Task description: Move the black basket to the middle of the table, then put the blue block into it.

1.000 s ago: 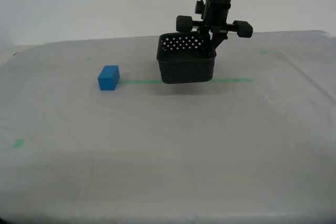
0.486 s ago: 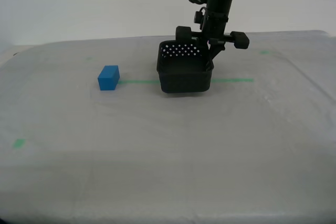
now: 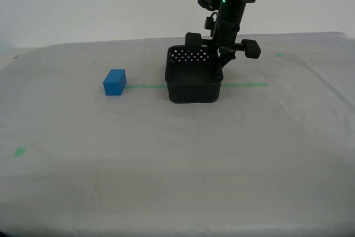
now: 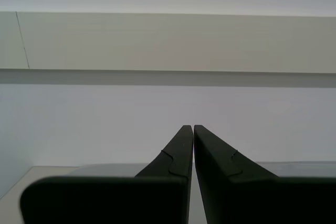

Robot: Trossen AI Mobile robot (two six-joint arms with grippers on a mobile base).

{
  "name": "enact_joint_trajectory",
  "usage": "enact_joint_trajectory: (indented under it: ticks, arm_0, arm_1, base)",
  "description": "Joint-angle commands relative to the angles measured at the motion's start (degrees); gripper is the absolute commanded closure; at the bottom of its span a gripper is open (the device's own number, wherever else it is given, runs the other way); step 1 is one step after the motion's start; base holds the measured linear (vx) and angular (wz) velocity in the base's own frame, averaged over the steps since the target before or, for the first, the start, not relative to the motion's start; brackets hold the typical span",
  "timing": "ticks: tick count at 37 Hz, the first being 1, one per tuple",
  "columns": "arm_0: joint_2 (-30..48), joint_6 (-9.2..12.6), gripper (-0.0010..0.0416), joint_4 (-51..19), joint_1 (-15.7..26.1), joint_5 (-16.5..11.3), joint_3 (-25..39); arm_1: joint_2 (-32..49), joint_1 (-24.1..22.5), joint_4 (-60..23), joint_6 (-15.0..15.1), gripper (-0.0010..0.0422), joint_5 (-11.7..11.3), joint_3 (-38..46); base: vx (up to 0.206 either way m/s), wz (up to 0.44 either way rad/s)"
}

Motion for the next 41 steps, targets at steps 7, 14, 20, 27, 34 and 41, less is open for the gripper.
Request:
enact_joint_trajectory:
  ticks: [7, 14, 20, 27, 34, 41]
  arm_0:
    - [0.0, -1.0, 0.0403, -0.5, 0.0, 0.0, 0.1]
    - [0.0, -1.5, 0.0403, -1.5, 0.0, 0.0, 0.1]
    - [0.0, -2.2, 0.0402, -2.4, 0.0, 0.0, 0.1]
    - [0.0, -2.2, 0.0401, -2.4, 0.0, 0.0, 0.1]
    - [0.0, -2.4, 0.0349, -2.2, 0.1, 0.0, 0.1]
    - [0.0, -2.7, 0.0275, -1.9, 0.1, 0.0, 0.1]
  arm_1:
    - [0.0, 0.0, 0.2, 0.1, 0.0412, 0.0, 0.0]
    - [0.0, 0.0, 0.2, 0.1, 0.0412, 0.0, 0.0]
    - [0.0, 0.0, 0.2, 0.1, 0.0412, 0.0, 0.0]
    - [0.0, 0.0, 0.2, 0.1, 0.0412, 0.0, 0.0]
    - [0.0, 0.0, 0.2, 0.1, 0.0412, 0.0, 0.0]
    - [0.0, 0.0, 0.2, 0.1, 0.0412, 0.0, 0.0]
  base:
    - [0.0, 0.0]
    - [0.0, 0.0]
    - [0.0, 0.0]
    - [0.0, 0.0]
    - [0.0, 0.0]
    - [0.0, 0.0]
